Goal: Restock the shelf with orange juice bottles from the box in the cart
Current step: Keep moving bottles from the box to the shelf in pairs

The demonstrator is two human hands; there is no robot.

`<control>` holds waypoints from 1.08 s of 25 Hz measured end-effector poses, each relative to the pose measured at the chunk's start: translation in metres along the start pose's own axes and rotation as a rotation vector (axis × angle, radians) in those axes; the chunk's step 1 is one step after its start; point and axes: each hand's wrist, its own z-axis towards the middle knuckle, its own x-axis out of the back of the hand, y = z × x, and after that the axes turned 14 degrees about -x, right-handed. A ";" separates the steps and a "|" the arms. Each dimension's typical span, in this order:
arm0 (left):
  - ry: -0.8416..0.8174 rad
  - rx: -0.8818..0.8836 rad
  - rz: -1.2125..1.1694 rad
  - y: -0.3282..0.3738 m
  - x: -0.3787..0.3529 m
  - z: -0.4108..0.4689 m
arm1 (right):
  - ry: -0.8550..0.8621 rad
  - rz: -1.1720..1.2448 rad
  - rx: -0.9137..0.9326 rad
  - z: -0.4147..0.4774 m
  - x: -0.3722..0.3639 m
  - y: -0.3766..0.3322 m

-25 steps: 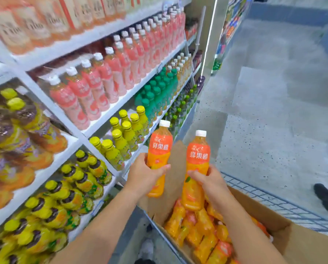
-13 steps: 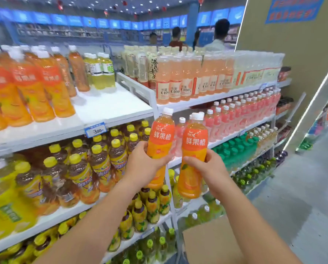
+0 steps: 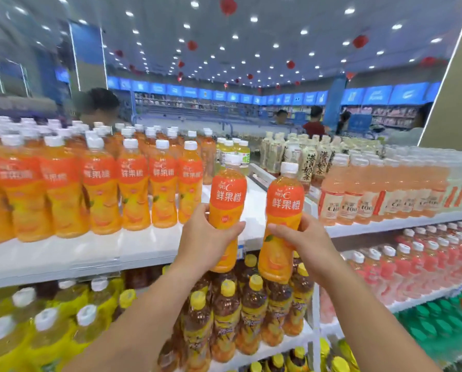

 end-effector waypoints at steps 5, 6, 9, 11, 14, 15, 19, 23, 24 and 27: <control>0.035 0.004 -0.025 -0.022 0.001 0.031 | -0.070 0.016 0.029 0.053 -0.023 -0.009; 0.051 0.004 -0.028 -0.025 -0.001 0.036 | -0.082 0.012 0.031 0.064 -0.026 -0.011; 0.096 -0.002 -0.049 -0.029 -0.010 0.048 | -0.120 -0.008 0.035 0.095 -0.031 -0.013; 0.124 -0.009 -0.073 -0.032 -0.019 0.055 | -0.160 -0.006 0.034 0.116 -0.032 -0.014; 0.175 0.013 -0.101 -0.039 -0.032 0.066 | -0.205 -0.002 0.029 0.142 -0.031 -0.014; 0.194 0.018 -0.099 -0.041 -0.037 0.070 | -0.211 -0.001 0.029 0.151 -0.030 -0.012; 0.260 0.021 -0.112 -0.046 -0.050 0.080 | -0.248 -0.012 0.026 0.178 -0.028 0.001; 0.245 0.004 -0.067 -0.045 -0.058 0.084 | -0.312 -0.037 0.044 0.191 -0.030 0.011; 0.239 -0.001 -0.054 -0.046 -0.060 0.086 | -0.327 -0.047 0.046 0.192 -0.030 0.012; 0.218 -0.016 -0.015 -0.049 -0.063 0.087 | -0.362 -0.052 0.048 0.193 -0.025 0.017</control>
